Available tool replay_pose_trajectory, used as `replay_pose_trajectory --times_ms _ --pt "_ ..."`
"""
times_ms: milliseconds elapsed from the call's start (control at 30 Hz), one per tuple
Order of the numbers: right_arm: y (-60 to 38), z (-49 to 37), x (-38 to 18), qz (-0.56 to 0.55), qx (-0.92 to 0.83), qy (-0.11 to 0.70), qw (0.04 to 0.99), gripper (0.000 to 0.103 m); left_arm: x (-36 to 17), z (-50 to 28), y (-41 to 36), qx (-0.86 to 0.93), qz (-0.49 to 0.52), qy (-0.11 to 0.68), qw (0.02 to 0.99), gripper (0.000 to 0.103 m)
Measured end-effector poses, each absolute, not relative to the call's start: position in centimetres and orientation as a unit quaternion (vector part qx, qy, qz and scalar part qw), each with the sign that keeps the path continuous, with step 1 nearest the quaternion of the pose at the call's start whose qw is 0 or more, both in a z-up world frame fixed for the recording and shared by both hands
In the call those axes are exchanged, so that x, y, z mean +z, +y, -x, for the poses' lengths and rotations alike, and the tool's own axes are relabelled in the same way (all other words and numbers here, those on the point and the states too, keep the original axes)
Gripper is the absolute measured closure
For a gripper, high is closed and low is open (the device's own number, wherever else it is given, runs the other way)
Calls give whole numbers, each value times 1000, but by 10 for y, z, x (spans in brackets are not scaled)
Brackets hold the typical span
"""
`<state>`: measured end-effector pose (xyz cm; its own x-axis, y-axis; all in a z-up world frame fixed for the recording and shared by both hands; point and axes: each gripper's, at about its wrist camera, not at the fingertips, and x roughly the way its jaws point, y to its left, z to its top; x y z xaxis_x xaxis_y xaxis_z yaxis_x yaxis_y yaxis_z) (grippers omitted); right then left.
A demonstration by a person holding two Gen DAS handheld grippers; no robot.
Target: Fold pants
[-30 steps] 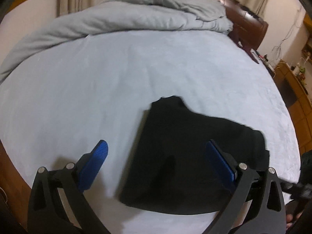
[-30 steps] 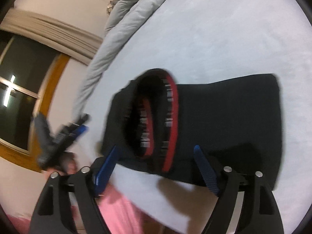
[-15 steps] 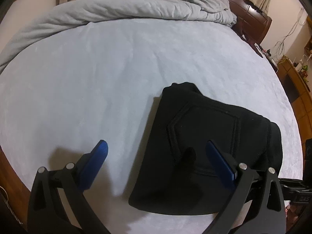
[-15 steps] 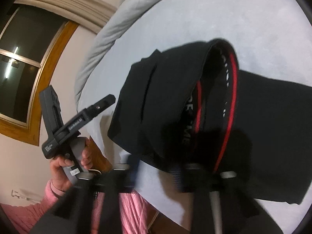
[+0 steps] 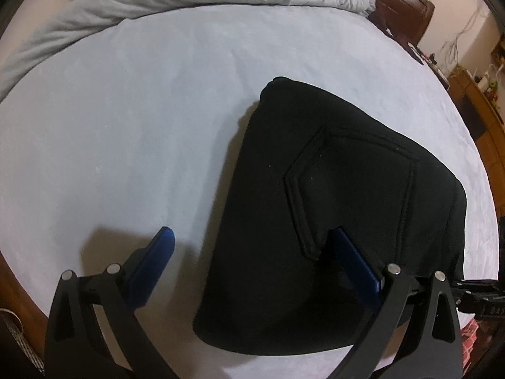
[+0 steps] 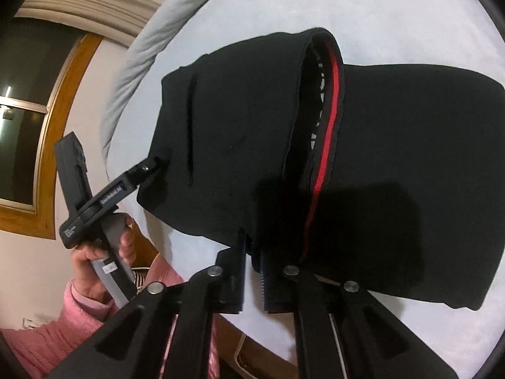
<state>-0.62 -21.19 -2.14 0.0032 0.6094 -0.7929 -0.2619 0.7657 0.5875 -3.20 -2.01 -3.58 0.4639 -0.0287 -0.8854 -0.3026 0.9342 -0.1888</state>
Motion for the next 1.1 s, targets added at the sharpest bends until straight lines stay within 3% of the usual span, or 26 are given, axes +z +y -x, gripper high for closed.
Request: replay_pose_trajectory --times_ms 67,100,133,233,533,600,667,733,833,1100 --pt "-210 6 -10 -128 314 625 703 72 -33 31 -17 76 168 512 839 3" --pt "-211 5 -2 -121 310 617 713 46 -30 31 -15 73 169 512 839 4" --pt "-214 6 7 -112 300 608 727 28 -26 31 -14 68 172 510 840 4" --pt "-222 0 19 -102 281 595 746 18 -18 33 -10 46 195 505 840 4" --pt "-237 -23 -31 -201 268 624 705 11 -21 33 9 7 258 522 813 4" --pt "-229 -26 -31 -214 285 612 706 13 -24 31 10 5 262 528 808 4" --pt "-221 -27 -33 -242 316 605 690 33 -29 28 13 4 266 533 803 4" --pt "-211 -29 -42 -263 329 613 669 60 -32 27 13 4 268 538 799 4" --pt "-209 -30 -36 -257 334 605 676 80 -34 29 8 2 265 542 798 4" --pt "-239 -20 28 -202 325 559 736 83 -19 23 -5 -13 242 534 810 4"
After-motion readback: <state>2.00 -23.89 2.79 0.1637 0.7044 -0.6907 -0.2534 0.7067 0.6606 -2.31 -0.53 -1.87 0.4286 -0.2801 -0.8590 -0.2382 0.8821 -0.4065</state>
